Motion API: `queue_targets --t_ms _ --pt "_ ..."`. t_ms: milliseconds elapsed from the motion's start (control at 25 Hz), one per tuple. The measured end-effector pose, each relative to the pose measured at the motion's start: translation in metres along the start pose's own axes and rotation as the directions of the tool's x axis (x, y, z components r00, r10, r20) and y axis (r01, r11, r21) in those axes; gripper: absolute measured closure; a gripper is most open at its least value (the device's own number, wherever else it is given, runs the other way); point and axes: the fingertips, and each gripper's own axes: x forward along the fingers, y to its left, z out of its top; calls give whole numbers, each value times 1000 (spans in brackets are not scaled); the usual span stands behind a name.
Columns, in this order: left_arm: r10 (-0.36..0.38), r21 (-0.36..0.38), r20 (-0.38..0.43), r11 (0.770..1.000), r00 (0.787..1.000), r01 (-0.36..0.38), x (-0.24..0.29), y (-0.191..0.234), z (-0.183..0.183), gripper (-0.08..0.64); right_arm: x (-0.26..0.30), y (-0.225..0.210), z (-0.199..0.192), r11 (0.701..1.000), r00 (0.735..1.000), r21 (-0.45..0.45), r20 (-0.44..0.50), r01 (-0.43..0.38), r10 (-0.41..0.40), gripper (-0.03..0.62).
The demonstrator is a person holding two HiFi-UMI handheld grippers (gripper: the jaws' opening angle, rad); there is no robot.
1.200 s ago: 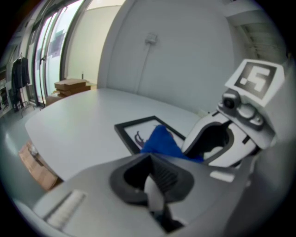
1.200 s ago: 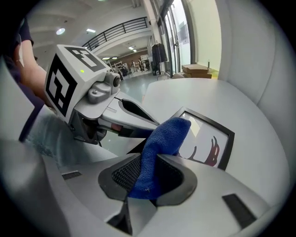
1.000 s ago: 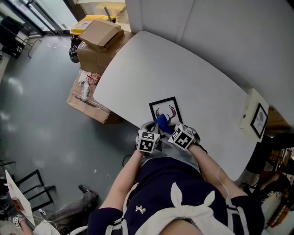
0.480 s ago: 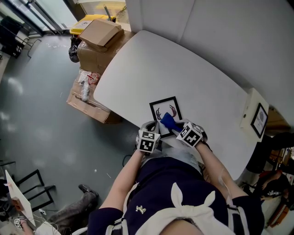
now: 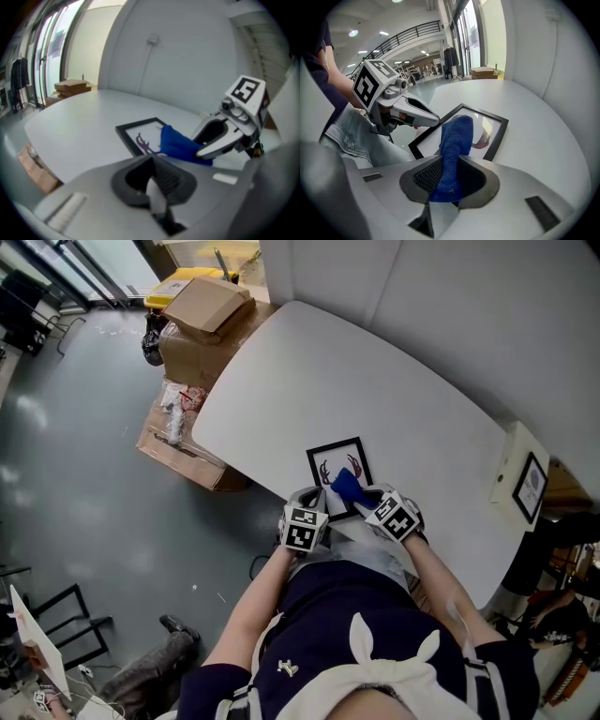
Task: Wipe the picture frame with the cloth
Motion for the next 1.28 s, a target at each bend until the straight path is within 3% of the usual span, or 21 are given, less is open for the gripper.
queue_targets --t_ms 200,320,480,920,1280 --pt "5 -3 3 1000 1000 -5 -1 0 1 557 -6 -1 8 996 991 79 125 38 -47 502" --pt "8 -4 5 1000 1000 -8 -1 0 1 557 -16 -4 17 989 972 130 216 66 -93 502" --pt "15 -2 7 1000 1000 -15 0 1 0 557 -27 -2 29 989 949 134 295 70 -108 503" --pt "33 21 13 999 999 -33 0 0 0 557 -33 0 19 982 956 147 251 118 -152 578" --pt "41 21 16 999 999 -42 0 1 1 557 -44 9 30 983 940 150 306 111 -153 581"
